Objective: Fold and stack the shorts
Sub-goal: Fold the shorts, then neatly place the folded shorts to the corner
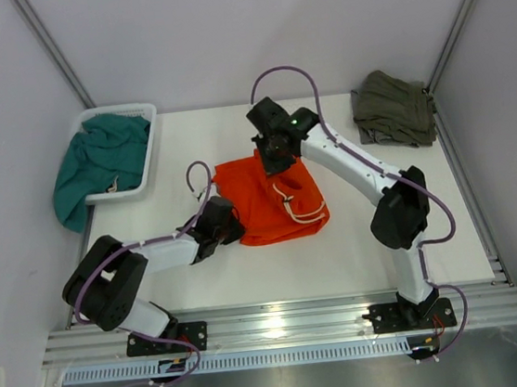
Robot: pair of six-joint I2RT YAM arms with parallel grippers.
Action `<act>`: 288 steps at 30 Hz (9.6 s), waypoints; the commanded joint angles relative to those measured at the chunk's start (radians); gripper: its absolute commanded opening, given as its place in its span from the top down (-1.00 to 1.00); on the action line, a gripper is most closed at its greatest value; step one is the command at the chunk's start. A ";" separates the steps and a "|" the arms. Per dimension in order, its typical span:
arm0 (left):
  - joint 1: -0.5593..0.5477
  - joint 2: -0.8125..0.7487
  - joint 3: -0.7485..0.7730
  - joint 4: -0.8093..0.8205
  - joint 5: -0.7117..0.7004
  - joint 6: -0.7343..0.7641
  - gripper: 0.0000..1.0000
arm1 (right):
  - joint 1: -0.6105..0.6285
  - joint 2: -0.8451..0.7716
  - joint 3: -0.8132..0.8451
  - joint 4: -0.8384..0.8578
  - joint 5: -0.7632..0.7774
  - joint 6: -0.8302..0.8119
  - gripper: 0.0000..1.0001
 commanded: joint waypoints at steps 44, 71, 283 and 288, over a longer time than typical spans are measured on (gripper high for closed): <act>-0.035 -0.232 -0.092 -0.270 -0.042 -0.022 -0.53 | -0.018 -0.106 -0.320 0.501 -0.118 0.244 -0.18; 0.184 -0.171 0.282 -0.396 0.081 0.165 -0.61 | 0.230 -0.184 -0.797 0.782 0.030 0.198 1.00; 0.195 -0.160 0.221 -0.387 0.102 0.280 -0.09 | -0.923 0.604 0.557 0.787 -0.779 0.363 1.00; 0.163 -0.126 0.235 -0.376 0.102 0.266 -0.09 | -0.903 0.551 0.516 0.797 -0.782 0.383 1.00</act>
